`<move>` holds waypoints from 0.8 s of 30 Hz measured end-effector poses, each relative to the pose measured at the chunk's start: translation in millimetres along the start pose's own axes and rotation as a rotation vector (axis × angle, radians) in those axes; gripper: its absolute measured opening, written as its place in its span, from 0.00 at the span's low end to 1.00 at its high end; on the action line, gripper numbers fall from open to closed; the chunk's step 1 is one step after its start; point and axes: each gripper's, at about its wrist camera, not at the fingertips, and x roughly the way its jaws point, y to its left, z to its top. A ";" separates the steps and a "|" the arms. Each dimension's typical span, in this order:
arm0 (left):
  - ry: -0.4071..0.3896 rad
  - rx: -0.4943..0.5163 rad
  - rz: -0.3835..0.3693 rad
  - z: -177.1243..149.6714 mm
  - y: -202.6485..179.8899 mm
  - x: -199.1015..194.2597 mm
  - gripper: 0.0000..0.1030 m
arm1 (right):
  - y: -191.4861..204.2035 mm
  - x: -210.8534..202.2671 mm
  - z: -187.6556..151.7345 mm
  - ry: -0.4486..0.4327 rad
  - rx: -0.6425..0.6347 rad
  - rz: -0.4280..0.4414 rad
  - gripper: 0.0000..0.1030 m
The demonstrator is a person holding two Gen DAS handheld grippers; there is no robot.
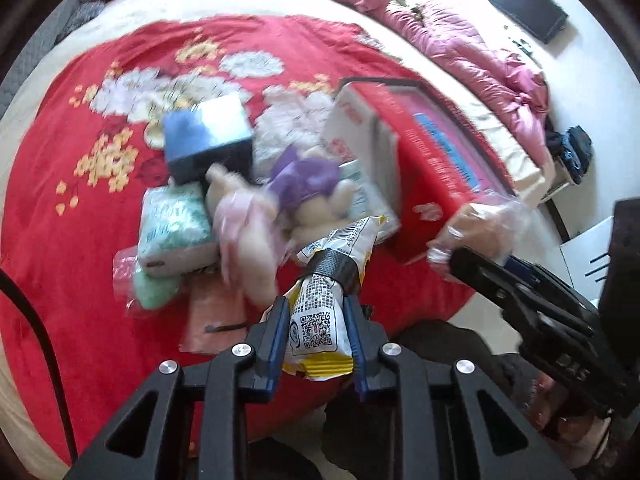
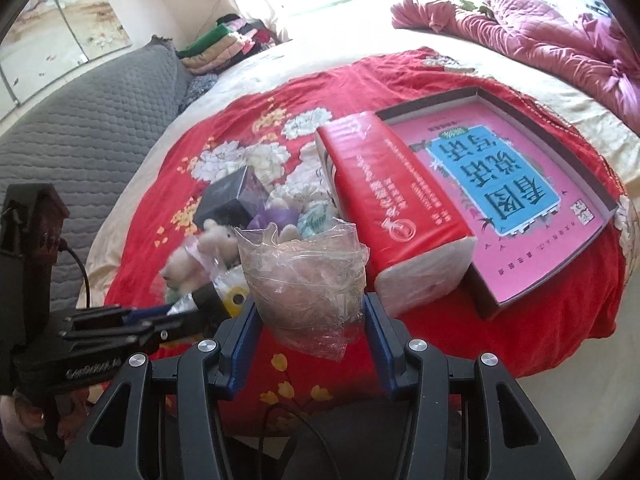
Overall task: Organize soft objects
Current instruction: 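Lift and carry the snack packet and plastic bag over the pink box tray with both tools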
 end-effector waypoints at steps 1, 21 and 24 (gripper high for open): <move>-0.013 0.010 0.000 1.1 -5.7 -5.2 0.27 | -0.7 -2.9 1.6 -0.010 -0.003 -0.004 0.50; -0.157 0.034 0.049 42.8 -71.3 -43.7 0.27 | -43.6 -60.1 33.6 -0.186 0.033 -0.027 0.50; -0.167 0.039 0.030 48.9 -86.3 -44.0 0.27 | -54.2 -69.0 38.5 -0.195 0.064 -0.011 0.50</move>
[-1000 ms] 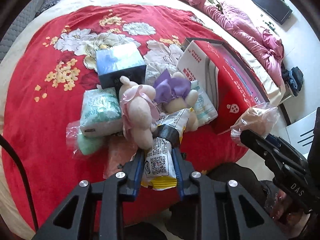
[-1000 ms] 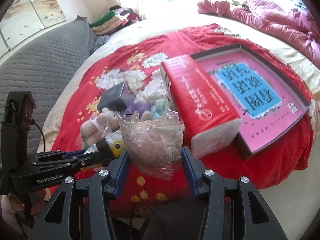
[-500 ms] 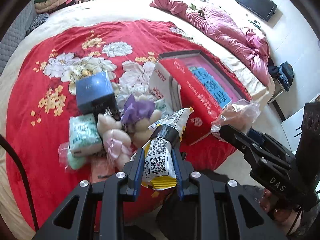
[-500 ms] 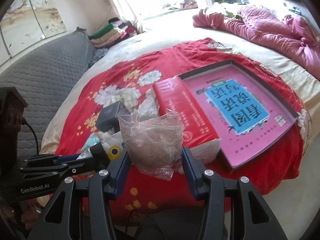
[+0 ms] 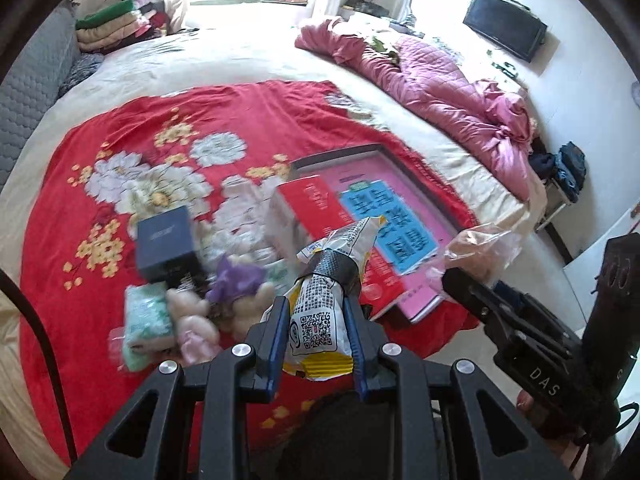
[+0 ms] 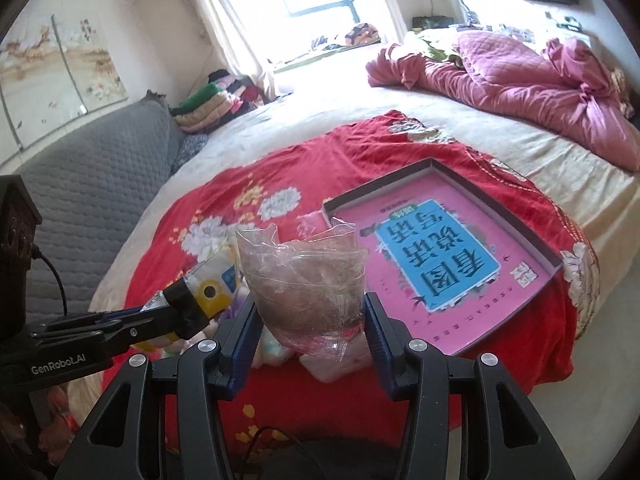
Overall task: Organize soft objects
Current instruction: 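Lift and carry the snack packet and plastic bag over the pink box tray with both tools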
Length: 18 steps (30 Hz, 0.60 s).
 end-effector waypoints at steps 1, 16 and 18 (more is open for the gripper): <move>0.000 0.008 -0.004 3.1 -7.7 0.9 0.27 | -3.6 -2.1 2.3 0.000 0.010 0.006 0.50; 0.074 0.126 -0.030 45.1 -86.3 58.3 0.27 | -95.0 -0.4 23.4 0.026 0.270 0.026 0.50; 0.089 0.131 -0.030 49.3 -93.0 70.9 0.27 | -103.0 3.5 23.5 0.029 0.283 0.015 0.50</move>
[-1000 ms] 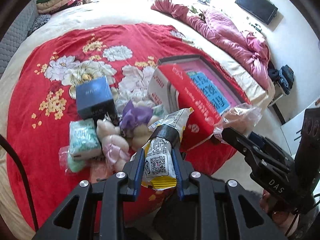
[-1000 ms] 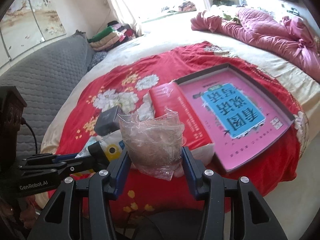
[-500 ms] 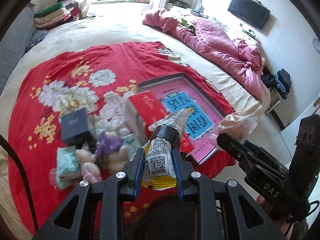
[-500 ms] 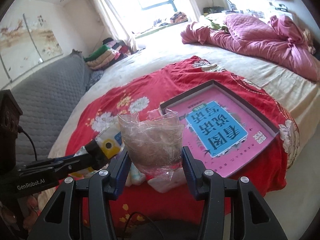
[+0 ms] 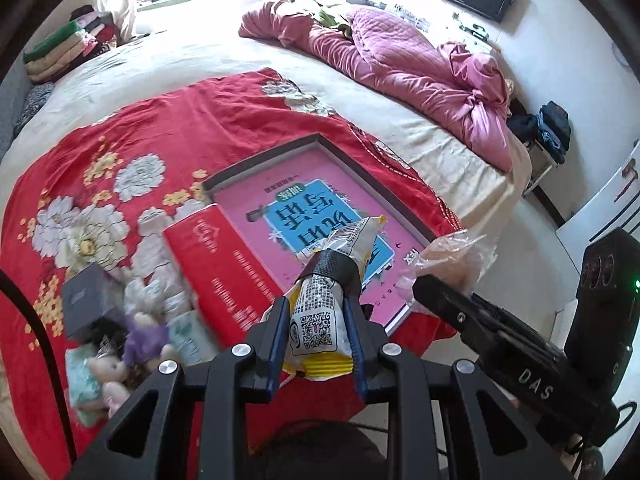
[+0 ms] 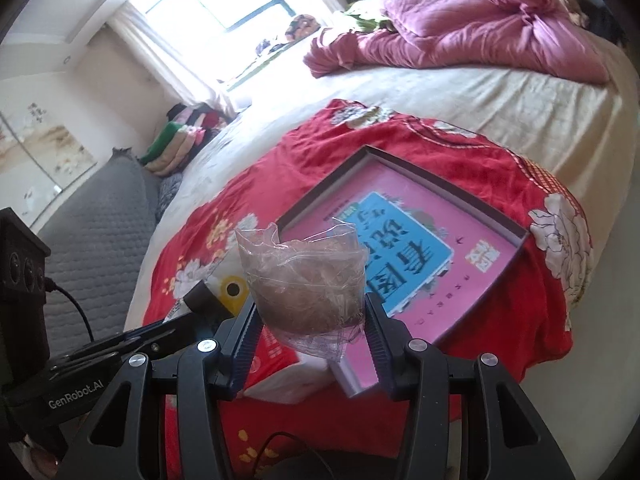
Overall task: Organize soft objects
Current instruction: 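Lift and carry the snack packet and plastic bag over the pink box tray with both tools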
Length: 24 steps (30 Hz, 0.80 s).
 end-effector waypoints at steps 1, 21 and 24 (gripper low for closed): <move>0.006 0.003 0.000 1.5 -1.8 4.6 0.27 | -3.2 2.7 0.9 0.003 0.004 -0.004 0.50; 0.172 0.140 0.093 7.2 -44.2 106.8 0.27 | -59.4 56.1 15.0 0.033 -0.054 -0.284 0.50; 0.194 0.151 0.090 6.4 -46.5 112.9 0.27 | -62.2 63.4 17.6 0.038 -0.057 -0.307 0.50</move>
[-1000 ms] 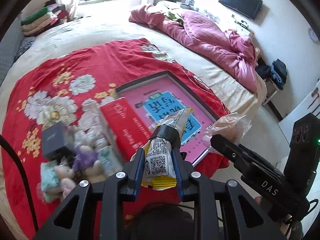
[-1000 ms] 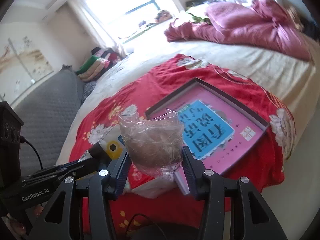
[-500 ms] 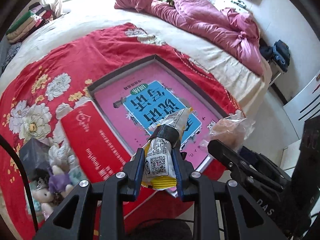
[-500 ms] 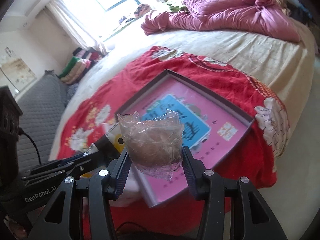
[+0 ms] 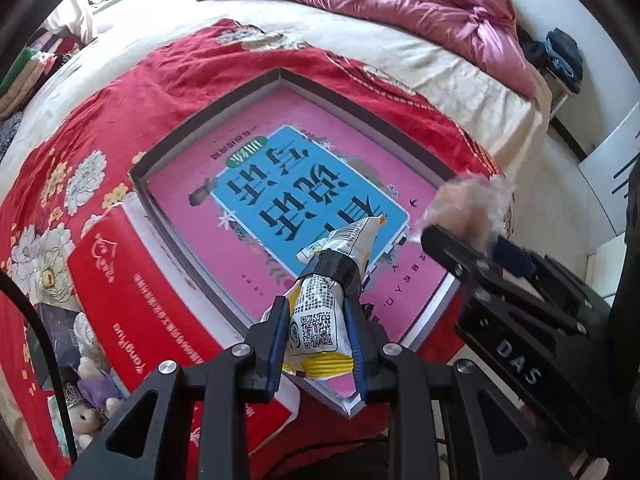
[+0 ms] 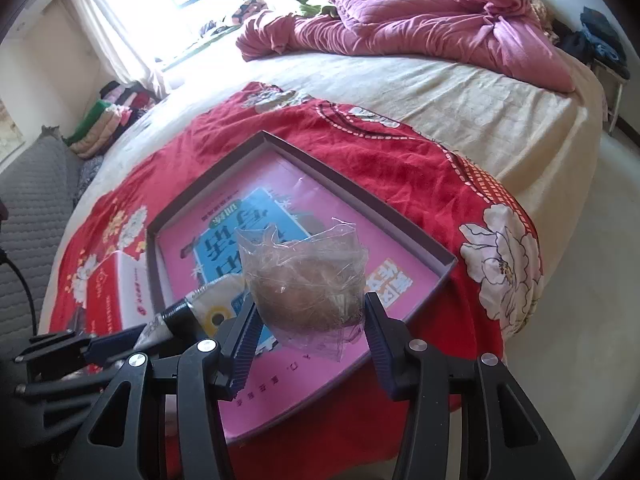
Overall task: Organize soft objects
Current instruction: 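Lift and carry the snack packet and plastic bag over the pink box tray with both tools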
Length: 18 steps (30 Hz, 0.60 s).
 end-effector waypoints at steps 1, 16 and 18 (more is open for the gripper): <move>0.007 0.004 0.001 0.4 -1.2 2.2 0.27 | -0.1 2.2 1.1 0.001 -0.003 -0.014 0.50; 0.031 0.037 0.019 4.9 -3.8 16.6 0.28 | -7.2 24.7 2.7 0.027 0.000 -0.076 0.53; 0.036 0.033 0.018 4.8 -3.5 18.5 0.28 | -9.1 24.8 2.3 0.028 0.006 -0.075 0.53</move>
